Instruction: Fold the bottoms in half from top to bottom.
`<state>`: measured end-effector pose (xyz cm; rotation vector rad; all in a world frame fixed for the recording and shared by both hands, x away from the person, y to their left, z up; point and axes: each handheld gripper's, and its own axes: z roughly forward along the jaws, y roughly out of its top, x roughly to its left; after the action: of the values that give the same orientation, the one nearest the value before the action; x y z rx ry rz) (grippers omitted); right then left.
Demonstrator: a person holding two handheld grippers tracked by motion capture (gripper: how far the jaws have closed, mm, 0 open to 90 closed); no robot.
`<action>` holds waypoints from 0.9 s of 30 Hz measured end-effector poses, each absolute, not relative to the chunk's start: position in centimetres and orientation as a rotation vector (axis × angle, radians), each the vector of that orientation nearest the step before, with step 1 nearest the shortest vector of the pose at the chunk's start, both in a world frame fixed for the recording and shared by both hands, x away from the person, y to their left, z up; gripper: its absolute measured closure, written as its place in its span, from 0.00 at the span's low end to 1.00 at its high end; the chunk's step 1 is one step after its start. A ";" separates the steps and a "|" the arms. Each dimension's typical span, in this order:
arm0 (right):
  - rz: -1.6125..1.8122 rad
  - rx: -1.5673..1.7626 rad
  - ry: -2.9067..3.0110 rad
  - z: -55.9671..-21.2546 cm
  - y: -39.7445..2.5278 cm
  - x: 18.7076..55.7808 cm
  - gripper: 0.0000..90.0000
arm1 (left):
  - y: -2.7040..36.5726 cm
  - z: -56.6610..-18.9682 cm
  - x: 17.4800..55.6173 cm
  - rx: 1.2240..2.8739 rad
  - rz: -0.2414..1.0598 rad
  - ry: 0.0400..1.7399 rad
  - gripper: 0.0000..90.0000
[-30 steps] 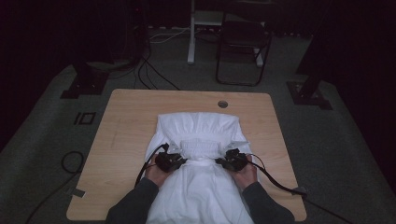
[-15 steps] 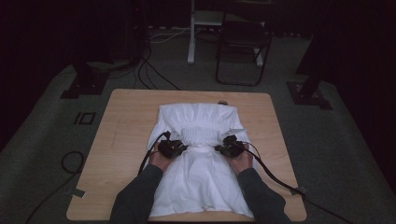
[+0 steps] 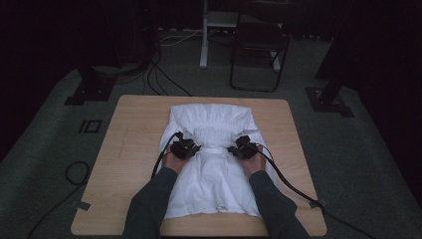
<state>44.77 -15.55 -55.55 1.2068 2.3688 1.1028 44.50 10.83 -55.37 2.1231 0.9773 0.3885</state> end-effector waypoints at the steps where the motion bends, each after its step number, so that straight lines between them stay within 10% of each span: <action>1: 1.105 1.201 2.378 -55.5 -15.6 44.9 0.94 | 11.0 -55.4 44.7 2.105 0.357 1.000 0.93; 20: 1.392 0.969 2.241 -45.6 -18.8 39.7 0.94 | 12.4 -44.2 37.4 1.934 0.318 0.813 0.94; 27: 1.291 0.892 2.353 -48.1 -19.2 34.2 0.94 | 12.0 -48.3 33.4 2.039 0.246 0.762 0.93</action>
<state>34.22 -19.22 -48.11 0.8917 2.3531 1.2910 33.38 12.03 -48.33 2.0391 0.7621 0.2464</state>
